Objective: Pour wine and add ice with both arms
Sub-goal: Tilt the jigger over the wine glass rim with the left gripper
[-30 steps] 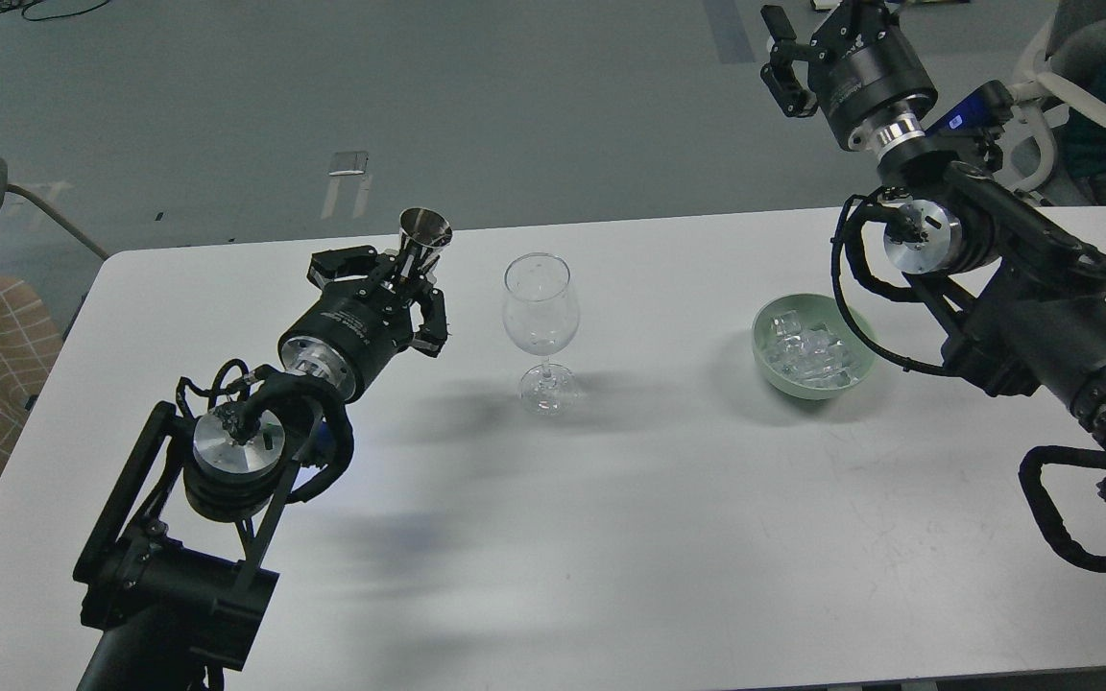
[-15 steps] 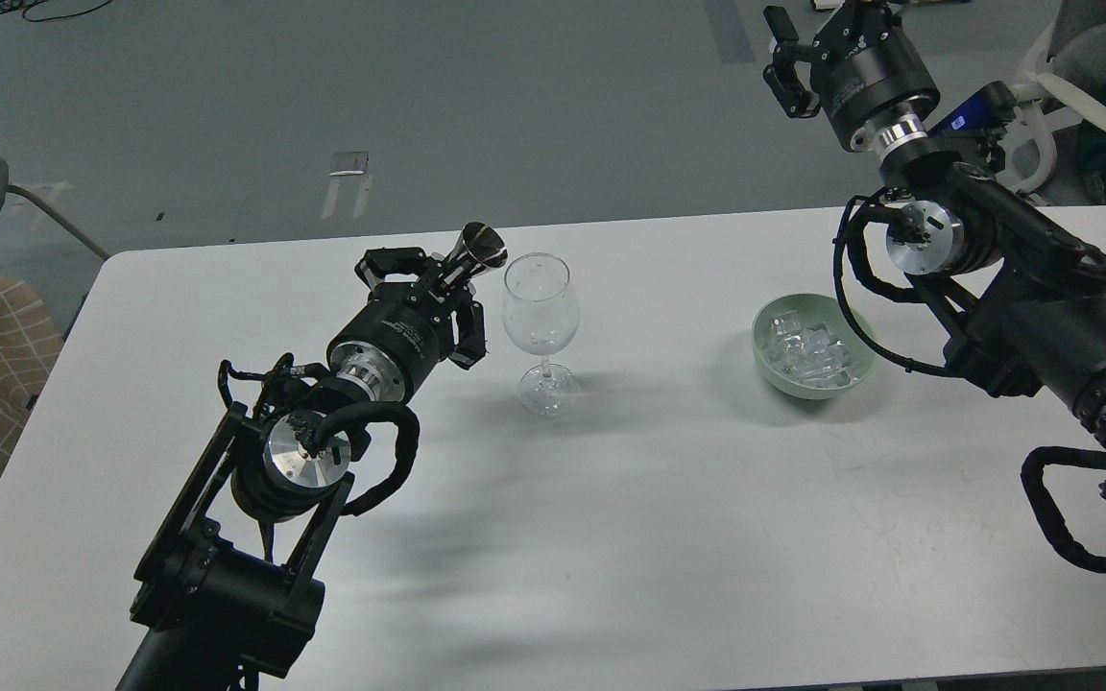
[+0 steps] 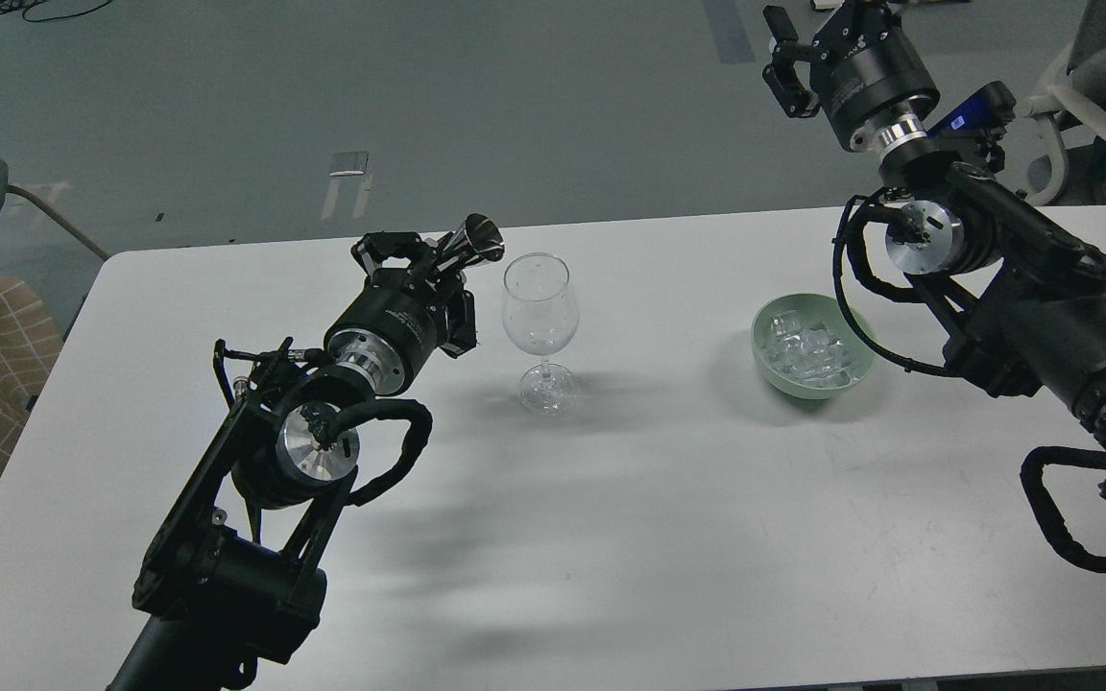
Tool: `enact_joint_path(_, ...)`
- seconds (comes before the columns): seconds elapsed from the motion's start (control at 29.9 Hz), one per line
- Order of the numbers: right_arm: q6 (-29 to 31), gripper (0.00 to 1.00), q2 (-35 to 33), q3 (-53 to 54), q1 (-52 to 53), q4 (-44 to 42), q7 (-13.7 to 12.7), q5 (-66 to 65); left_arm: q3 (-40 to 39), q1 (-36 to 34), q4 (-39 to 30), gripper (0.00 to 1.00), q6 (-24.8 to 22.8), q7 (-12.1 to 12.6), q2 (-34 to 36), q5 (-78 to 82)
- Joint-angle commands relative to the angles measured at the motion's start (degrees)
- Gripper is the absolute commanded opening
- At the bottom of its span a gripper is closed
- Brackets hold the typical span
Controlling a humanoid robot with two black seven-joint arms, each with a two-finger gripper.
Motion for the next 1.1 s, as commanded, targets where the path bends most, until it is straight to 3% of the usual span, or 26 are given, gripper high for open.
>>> enact_joint_path(0.0,0.00,1.00,0.01,0.04,0.01,-0.01,0.00,0.00,0.05,-0.34,0.00,0.13,0.04,0.94,-0.25,2.14)
enact_joint_path(0.17,0.00,1.00,0.01,0.04,0.01,-0.01,0.00,0.00,0.05,-0.34,-0.26,0.13,0.04,1.91,-0.51,4.78)
enact_joint_path(0.74,0.00,1.00,0.01,0.04,0.01,-0.01,0.00,0.00,0.13,-0.34,-0.52,0.13,0.04,1.83,-0.51,10.67)
enact_joint_path(1.07,0.00,1.00,0.01,0.04,0.01,-0.01,0.00,0.00,4.00,-0.42,-1.32,0.13,0.04,1.74,-0.51,16.56)
